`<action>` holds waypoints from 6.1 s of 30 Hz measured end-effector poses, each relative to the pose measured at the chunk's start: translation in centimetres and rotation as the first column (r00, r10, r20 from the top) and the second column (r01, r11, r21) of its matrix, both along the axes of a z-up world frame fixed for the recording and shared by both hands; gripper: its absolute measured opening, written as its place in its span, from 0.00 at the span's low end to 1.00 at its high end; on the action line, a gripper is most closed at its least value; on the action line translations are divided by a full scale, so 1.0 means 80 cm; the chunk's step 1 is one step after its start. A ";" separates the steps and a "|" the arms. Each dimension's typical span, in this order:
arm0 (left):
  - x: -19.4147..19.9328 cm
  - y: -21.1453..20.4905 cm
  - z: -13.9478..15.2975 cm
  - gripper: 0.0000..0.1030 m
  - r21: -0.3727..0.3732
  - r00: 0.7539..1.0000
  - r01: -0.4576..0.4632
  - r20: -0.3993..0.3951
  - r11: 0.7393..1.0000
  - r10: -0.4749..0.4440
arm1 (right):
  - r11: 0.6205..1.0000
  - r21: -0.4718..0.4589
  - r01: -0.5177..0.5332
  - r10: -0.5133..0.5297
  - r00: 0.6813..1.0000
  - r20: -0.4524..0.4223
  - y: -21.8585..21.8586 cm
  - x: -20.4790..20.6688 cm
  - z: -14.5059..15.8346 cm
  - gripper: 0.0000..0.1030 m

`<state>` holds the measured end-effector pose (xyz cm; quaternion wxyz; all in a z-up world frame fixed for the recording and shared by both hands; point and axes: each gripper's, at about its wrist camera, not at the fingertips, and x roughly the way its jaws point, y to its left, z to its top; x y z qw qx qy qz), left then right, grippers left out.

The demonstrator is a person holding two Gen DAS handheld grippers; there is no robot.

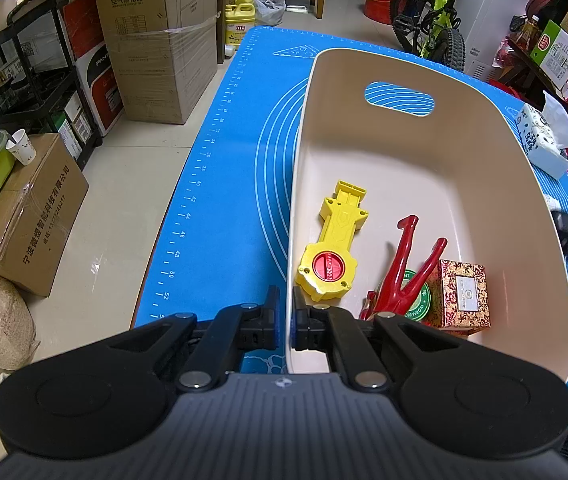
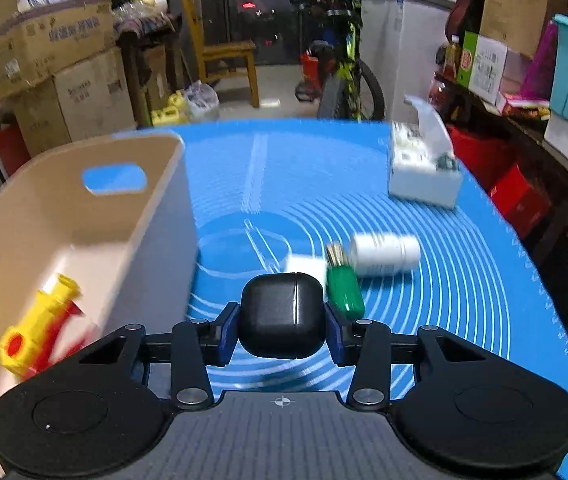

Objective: Organize rigid objects
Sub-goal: 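Grasp the black earbud case with the right tool, then carry the black case into the bin and release it with the right tool, then grasp the white charger plug with the right tool, then carry the white charger into the bin and release it with the right tool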

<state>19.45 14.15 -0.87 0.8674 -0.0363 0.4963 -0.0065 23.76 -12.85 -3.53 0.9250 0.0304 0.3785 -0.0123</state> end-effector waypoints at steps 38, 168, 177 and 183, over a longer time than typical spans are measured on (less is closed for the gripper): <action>0.001 0.003 0.000 0.08 0.006 1.000 0.003 -0.002 1.000 -0.003 | 0.897 -0.180 -0.404 0.378 0.912 -0.161 0.173 0.011 0.019 0.48; 0.003 -0.002 -0.001 0.09 0.007 1.000 0.011 -0.004 1.000 -0.011 | 0.891 -0.082 -0.447 0.433 0.890 -0.145 0.182 0.008 0.020 0.41; 0.003 -0.001 -0.001 0.09 0.007 1.000 0.010 -0.004 1.000 -0.010 | 0.882 -0.078 -0.466 0.442 0.872 -0.209 0.182 0.007 0.006 0.41; 0.003 0.000 -0.001 0.09 0.008 1.000 0.011 -0.004 1.000 -0.011 | 0.879 -0.072 -0.471 0.453 0.873 -0.183 0.182 0.005 0.016 0.55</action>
